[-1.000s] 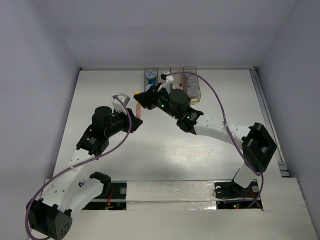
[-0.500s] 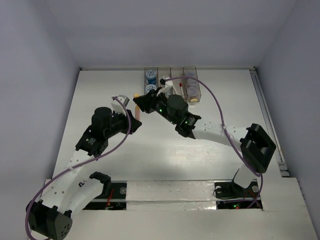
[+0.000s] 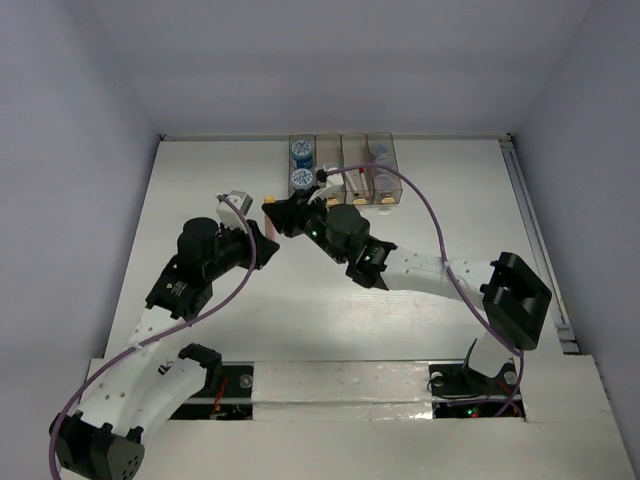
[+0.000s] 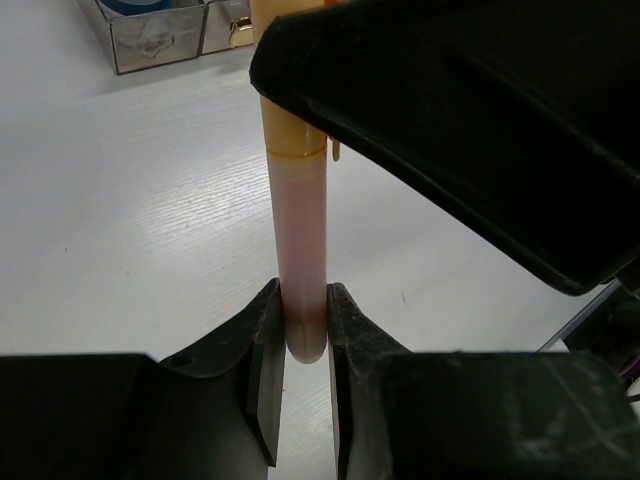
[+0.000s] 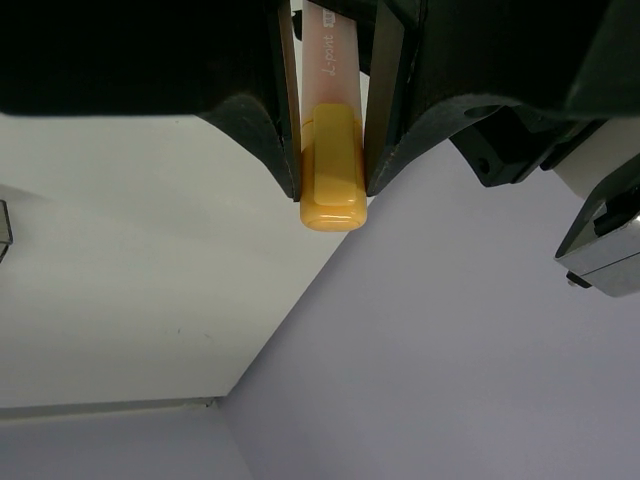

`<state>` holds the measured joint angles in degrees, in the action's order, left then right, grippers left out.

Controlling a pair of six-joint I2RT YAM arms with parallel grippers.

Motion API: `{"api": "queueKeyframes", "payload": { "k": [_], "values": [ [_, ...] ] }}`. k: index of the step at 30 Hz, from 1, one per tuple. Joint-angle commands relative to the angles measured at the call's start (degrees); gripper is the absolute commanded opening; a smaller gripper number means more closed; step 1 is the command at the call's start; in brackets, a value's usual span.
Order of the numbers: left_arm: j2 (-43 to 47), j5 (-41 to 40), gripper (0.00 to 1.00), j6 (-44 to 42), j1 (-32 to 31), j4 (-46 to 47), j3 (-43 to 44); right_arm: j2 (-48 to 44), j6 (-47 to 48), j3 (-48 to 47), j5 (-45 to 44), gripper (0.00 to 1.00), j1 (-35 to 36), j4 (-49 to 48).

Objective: Sort the stationery into containers
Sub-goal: Close the pen cap on the pen.

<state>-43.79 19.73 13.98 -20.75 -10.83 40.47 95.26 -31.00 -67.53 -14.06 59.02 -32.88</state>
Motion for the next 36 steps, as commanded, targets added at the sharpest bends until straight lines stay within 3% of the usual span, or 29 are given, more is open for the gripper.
{"api": "queueKeyframes", "payload": {
  "k": [1, 7, 20, 25, 36],
  "values": [
    [1.95, -3.11, 0.00, 0.08, 0.71, 5.82, 1.19, -1.13, -0.46, 0.99, -2.19, 0.01, 2.84, 2.30],
    [3.18, -3.47, 0.00, 0.35, 1.24, 6.43, 1.02, 0.10, -2.13, 3.01, 0.95, 0.00, 5.66, 2.21],
    [3.10, -3.12, 0.00, 0.52, 2.30, 6.79, 1.02, -0.52, -10.04, 16.81, 13.18, 0.00, 6.81, 3.70],
    [2.74, -2.32, 0.00, 1.14, 2.30, 7.49, 0.93, 1.41, -11.27, 16.82, 18.98, 0.00, 7.33, 4.23],
    [1.43, -4.96, 0.00, 0.35, 2.30, 6.79, 3.38, 2.21, -11.45, 18.04, 20.13, 0.00, 9.61, 5.37]
  ]
}}
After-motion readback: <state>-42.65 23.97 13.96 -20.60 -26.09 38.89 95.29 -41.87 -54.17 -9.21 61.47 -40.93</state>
